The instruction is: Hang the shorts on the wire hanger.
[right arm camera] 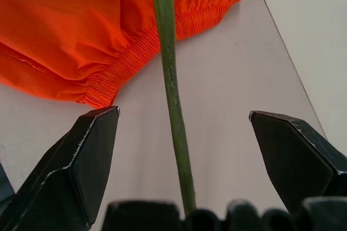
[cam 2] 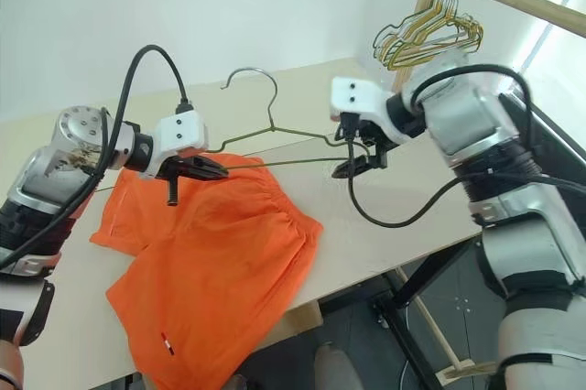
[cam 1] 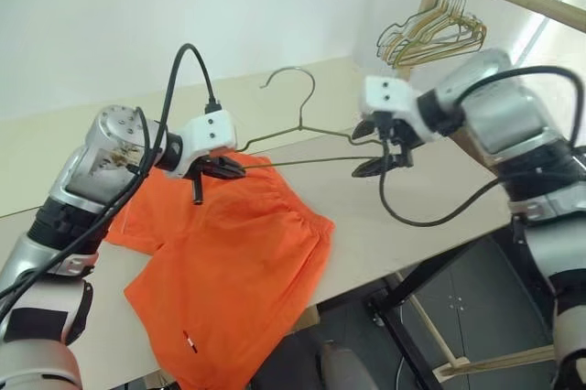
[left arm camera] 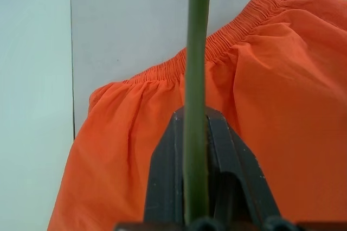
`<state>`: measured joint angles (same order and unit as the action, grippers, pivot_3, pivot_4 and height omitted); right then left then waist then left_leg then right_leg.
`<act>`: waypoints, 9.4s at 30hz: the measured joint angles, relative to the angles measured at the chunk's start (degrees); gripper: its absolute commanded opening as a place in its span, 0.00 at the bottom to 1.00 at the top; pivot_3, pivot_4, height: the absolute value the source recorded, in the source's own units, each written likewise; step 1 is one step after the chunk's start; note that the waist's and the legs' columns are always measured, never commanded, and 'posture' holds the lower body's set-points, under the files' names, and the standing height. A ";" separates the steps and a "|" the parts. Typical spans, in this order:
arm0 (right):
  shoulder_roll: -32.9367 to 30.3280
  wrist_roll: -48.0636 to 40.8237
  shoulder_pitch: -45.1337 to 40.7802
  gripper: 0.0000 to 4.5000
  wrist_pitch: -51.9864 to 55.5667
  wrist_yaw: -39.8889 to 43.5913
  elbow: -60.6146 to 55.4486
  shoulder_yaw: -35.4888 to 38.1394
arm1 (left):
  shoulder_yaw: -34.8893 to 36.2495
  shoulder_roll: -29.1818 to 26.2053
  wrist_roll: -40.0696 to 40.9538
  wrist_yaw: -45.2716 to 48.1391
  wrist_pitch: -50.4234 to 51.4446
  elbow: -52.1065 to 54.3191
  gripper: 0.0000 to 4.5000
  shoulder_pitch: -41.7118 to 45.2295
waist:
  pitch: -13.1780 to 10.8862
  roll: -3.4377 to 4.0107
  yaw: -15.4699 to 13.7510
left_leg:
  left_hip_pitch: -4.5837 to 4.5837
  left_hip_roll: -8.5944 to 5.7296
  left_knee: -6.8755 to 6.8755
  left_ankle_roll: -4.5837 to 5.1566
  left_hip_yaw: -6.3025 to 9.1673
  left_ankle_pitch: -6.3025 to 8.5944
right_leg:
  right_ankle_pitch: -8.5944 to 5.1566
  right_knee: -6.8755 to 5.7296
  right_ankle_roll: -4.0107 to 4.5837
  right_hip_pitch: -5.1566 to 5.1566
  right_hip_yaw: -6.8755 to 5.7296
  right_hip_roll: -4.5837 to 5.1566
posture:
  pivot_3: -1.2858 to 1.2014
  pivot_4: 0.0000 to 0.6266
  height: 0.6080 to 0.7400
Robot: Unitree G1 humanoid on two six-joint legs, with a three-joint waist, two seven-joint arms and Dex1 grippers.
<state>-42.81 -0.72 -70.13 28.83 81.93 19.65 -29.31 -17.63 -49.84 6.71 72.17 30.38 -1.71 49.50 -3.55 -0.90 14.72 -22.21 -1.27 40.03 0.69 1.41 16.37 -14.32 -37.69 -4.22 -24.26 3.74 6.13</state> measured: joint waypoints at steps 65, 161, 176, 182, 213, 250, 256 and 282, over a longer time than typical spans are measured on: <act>-16.40 -27.47 14.96 0.00 44.43 7.23 6.59 -12.91 | 32.68 -6.36 34.19 -3.54 7.16 24.73 0.99 -29.95 | -0.49 0.28 -8.21 | 0.27 -0.10 -0.13 0.25 -0.07 0.15 | 0.00 0.62 -0.03 0.27 0.02 -0.02 | 0.50 0.14 1.00; 11.61 -27.93 4.94 0.00 38.32 7.38 34.18 -11.48 | 32.34 -9.12 35.43 -6.45 4.90 27.65 0.99 -33.89 | -1.11 0.09 -13.68 | 0.12 0.21 -0.28 -0.23 0.03 -0.10 | 0.10 0.55 0.21 0.11 -0.25 -0.48 | 0.56 0.07 1.00; 21.91 -20.77 4.52 0.00 39.24 0.17 48.19 6.60 | 34.00 -9.13 35.40 -6.96 4.86 28.27 0.99 -35.23 | -1.04 0.03 -13.90 | 0.09 0.20 -0.31 -0.53 0.06 -0.28 | 0.11 0.49 0.23 0.09 -0.25 -0.47 | 0.57 0.06 1.00; 23.01 -20.94 4.53 0.00 40.18 -6.22 49.92 17.03 | 34.31 -9.13 35.36 -7.01 4.84 28.51 0.99 -35.89 | -1.01 0.02 -13.90 | 0.10 0.20 -0.32 -0.54 0.06 -0.28 | 0.11 0.47 0.23 0.10 -0.24 -0.47 | 0.56 0.06 1.00; 0.57 -9.69 19.35 0.00 10.88 -2.72 -19.32 4.96 | 19.27 -13.19 26.62 14.39 -2.31 4.36 0.99 -5.23 | -0.80 -0.10 -8.83 | -0.01 0.21 -0.17 -0.27 0.04 -0.13 | 0.12 0.52 0.21 0.09 -0.28 -0.47 | 0.49 0.01 1.00; 0.84 -5.12 9.76 0.00 17.04 0.19 -19.22 -0.67 | -3.67 -1.18 -4.60 19.26 -15.13 -9.12 0.07 5.14 | -0.54 -0.18 -4.39 | -0.07 0.21 -0.02 -0.39 0.14 -0.20 | 0.13 0.37 0.18 0.04 -0.25 -0.42 | 0.47 0.01 1.00; 1.91 -4.93 9.66 0.00 17.34 -1.18 -18.21 -1.14 | -3.29 -1.60 -4.65 18.50 -13.76 -9.11 0.00 4.43 | -0.54 -0.18 -4.29 | -0.06 0.20 0.01 -0.39 0.14 -0.20 | 0.13 0.26 0.17 0.01 -0.23 -0.42 | 0.47 0.02 1.00; -1.18 -22.53 39.69 1.00 17.06 -17.41 -29.78 39.66 | -0.17 1.75 -3.25 10.79 1.44 -16.22 0.00 6.27 | -0.47 -0.27 -4.47 | 0.00 0.13 0.14 0.22 0.12 0.15 | 0.11 0.16 0.13 0.13 -0.10 -0.38 | 0.45 0.06 1.00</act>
<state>-43.99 -23.25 -30.44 45.90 64.53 -10.12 10.35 -17.80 -48.10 3.46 82.96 31.82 -17.93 55.77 -4.02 -1.18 10.25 -22.21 -1.14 40.17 0.91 1.53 16.52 -14.21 -37.53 -4.09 -24.13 3.64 5.75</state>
